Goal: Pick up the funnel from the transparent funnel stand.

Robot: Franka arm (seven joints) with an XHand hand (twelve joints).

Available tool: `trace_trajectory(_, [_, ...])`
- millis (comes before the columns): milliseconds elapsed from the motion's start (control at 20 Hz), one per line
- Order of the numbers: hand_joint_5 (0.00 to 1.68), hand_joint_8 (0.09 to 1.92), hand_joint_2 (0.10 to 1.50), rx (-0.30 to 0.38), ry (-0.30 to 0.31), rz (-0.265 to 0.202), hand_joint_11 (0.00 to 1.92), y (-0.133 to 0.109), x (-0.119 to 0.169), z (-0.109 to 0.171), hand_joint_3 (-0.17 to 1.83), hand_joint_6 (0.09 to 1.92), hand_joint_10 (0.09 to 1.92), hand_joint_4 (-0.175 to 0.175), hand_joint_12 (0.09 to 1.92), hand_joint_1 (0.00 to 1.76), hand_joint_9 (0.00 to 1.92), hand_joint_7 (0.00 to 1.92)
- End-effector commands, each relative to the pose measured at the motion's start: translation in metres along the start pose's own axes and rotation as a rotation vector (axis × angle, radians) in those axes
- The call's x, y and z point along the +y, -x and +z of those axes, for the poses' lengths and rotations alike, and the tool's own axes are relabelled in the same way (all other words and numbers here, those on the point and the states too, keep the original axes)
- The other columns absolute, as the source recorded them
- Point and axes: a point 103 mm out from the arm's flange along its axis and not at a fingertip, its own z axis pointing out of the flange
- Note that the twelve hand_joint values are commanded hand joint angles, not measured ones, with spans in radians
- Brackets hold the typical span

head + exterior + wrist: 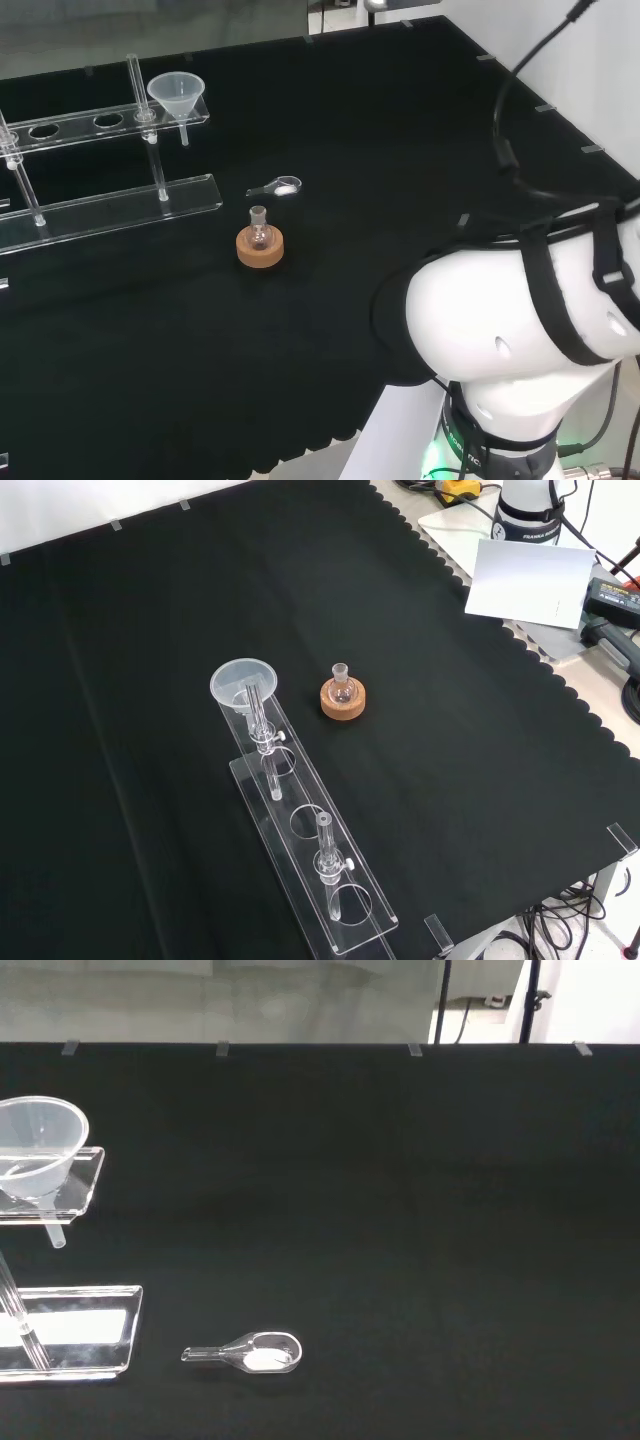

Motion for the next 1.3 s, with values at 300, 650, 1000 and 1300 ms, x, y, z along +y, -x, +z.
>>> trace_trajectory(300, [0.15,0.43,1.04,-0.017,-0.085,-0.07,0.02,-0.071,0.09,0.036,0.31,0.09,0.66,0.037,1.4,0.14,0.17,0.03])
trace_trajectory(650, [0.15,0.48,0.96,-0.042,-0.149,-0.1,0.02,-0.105,0.125,0.061,0.26,0.09,0.7,0.035,1.43,0.27,0.17,0.02])
trace_trajectory(1000, [0.14,0.51,0.9,-0.052,-0.207,-0.117,0.07,-0.12,0.143,0.082,0.23,0.09,0.72,0.034,1.48,0.41,0.17,0.0])
trace_trajectory(1300, [0.14,0.46,0.87,-0.073,-0.254,-0.145,0.11,-0.135,0.155,0.101,0.21,0.09,0.8,0.038,1.52,0.47,0.13,0.0])
